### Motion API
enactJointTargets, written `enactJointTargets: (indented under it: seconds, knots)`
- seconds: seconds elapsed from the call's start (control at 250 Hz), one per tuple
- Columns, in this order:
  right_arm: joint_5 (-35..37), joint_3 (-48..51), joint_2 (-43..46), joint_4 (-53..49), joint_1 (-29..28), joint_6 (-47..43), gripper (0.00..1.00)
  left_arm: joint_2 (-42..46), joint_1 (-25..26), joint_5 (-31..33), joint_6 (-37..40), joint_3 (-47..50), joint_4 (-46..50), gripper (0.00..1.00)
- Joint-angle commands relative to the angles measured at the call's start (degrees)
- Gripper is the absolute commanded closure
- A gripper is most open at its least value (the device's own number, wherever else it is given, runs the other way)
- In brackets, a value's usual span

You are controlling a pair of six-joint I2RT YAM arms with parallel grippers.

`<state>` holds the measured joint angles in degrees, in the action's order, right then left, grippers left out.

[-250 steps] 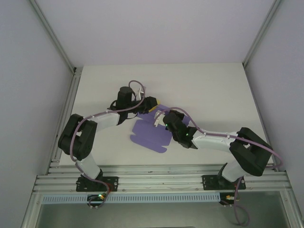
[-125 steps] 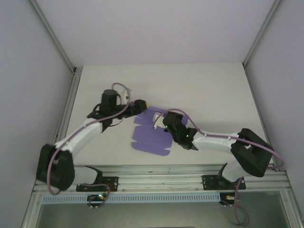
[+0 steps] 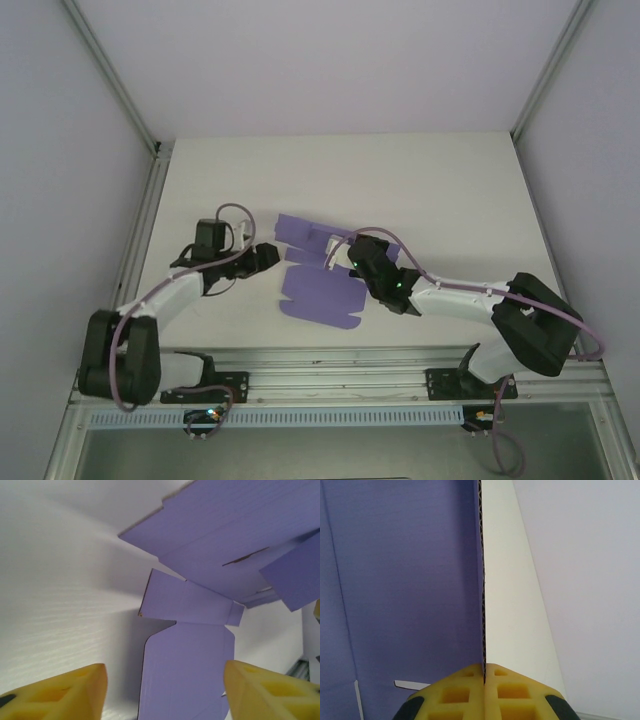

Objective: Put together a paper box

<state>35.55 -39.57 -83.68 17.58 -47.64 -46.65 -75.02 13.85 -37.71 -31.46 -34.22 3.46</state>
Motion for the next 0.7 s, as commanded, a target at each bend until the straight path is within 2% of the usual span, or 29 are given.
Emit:
enactJointTargets:
  seconds: [0.0, 0.076, 0.084, 0.088, 0.1, 0.132, 0.28, 0.407, 0.563, 0.655, 0.695]
  knots:
    - [-1.0, -1.0, 1.2, -0.7, 0.4, 1.8, 1.0, -3.6, 1.2, -4.8, 3.4, -2.8, -4.3, 0.42]
    - [-1.2, -1.1, 1.4, -0.7, 0.5, 1.9, 1.0, -5.6, 3.0, -0.9, 6.7, -5.2, -0.2, 0.43]
    - [-1.3, -1.2, 1.4, -0.7, 0.6, 1.9, 1.0, -5.7, 3.2, -0.8, 7.1, -5.4, 0.2, 0.44]
    - [-1.3, -1.2, 1.4, -0.7, 0.5, 1.9, 1.0, -5.8, 3.3, -3.0, 7.4, -5.5, 0.4, 0.44]
    - [-1.3, -1.2, 1.5, -0.8, 0.6, 2.0, 1.0, -6.1, 3.6, 0.7, 7.7, -5.9, 0.8, 0.44]
    - [-1.4, -1.2, 1.6, -0.7, 0.6, 2.1, 1.0, -6.7, 4.2, 2.5, 8.6, -6.4, 1.6, 0.45]
    - [-2.3, -0.9, 2.1, -0.3, 0.8, 2.7, 1.0, -10.0, 4.8, 2.3, 9.8, -7.8, -1.6, 0.46]
    - [-2.5, -0.7, 2.8, -0.5, 0.9, 2.8, 1.0, -13.3, 4.8, 5.7, 11.9, -9.7, 1.3, 0.47]
    - [-3.2, -0.2, 3.4, -0.9, 1.2, 3.3, 1.0, -16.0, 5.9, 2.5, 12.6, -9.6, -1.9, 0.47]
    - [-3.5, -0.2, 3.3, -1.3, 1.3, 3.8, 1.0, -15.9, 8.0, 0.9, 12.2, -9.3, -6.0, 0.49]
    - [-3.6, -0.2, 3.3, -1.5, 1.3, 4.0, 1.0, -15.5, 8.7, 1.7, 11.7, -9.0, -7.5, 0.53]
